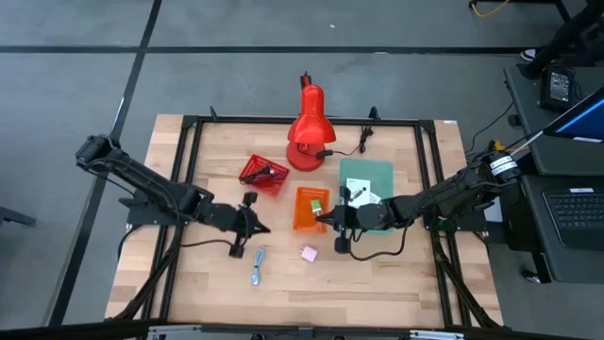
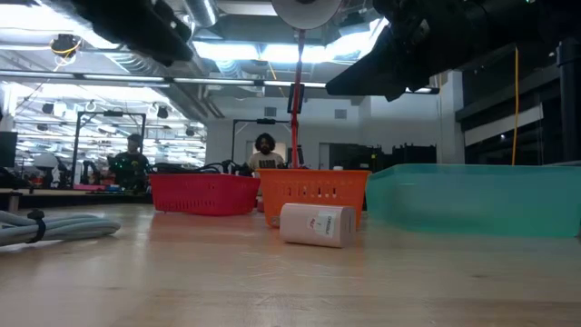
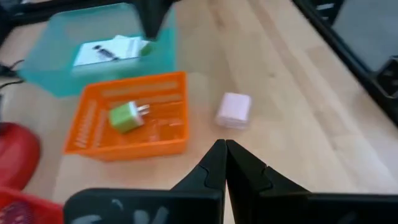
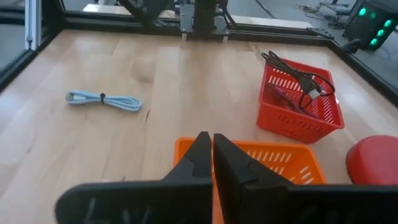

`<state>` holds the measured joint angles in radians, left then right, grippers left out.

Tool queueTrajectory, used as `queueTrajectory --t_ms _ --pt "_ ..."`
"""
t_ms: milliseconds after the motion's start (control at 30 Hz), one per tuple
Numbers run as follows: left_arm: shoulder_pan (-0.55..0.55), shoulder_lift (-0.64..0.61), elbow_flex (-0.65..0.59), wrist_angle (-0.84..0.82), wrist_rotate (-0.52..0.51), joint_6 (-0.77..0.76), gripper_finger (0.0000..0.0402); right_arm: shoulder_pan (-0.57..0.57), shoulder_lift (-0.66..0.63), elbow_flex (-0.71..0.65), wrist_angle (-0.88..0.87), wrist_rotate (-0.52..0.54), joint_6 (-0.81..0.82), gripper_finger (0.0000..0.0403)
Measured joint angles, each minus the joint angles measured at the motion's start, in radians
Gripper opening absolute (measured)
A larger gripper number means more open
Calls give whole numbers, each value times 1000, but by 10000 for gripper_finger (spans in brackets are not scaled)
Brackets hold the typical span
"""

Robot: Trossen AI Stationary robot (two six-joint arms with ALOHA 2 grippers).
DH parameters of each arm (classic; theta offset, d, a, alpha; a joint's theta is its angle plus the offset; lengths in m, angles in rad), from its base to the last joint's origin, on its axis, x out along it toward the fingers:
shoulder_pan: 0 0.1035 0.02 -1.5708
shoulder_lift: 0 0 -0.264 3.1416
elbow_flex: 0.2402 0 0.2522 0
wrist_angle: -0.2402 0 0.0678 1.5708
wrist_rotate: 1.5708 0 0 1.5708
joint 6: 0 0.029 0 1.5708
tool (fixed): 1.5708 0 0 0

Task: Pick and place items into bin
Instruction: Put the light pink charger adapter into the orange bin

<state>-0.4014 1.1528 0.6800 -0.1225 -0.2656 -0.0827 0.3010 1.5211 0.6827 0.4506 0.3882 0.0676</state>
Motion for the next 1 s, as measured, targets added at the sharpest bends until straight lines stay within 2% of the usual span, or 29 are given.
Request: queueTrajectory --t_ms 233,367,533,700,833,1000 --pt "-114 52 -6 116 -2 45 3 60 0 48 -26 0 3 0" --pt "-162 90 -43 276 -3 137 2 106 17 131 -131 3 35 0" --pt "-191 110 -115 433 -3 163 3 155 109 255 -298 11 130 0" --pt "-199 108 -167 551 -3 133 3 192 227 435 -554 11 235 0" --pt "-200 107 -168 554 -3 130 3 211 317 635 -834 15 353 0" --pt "-202 107 -168 550 -2 121 3 218 417 833 -1045 11 469 0"
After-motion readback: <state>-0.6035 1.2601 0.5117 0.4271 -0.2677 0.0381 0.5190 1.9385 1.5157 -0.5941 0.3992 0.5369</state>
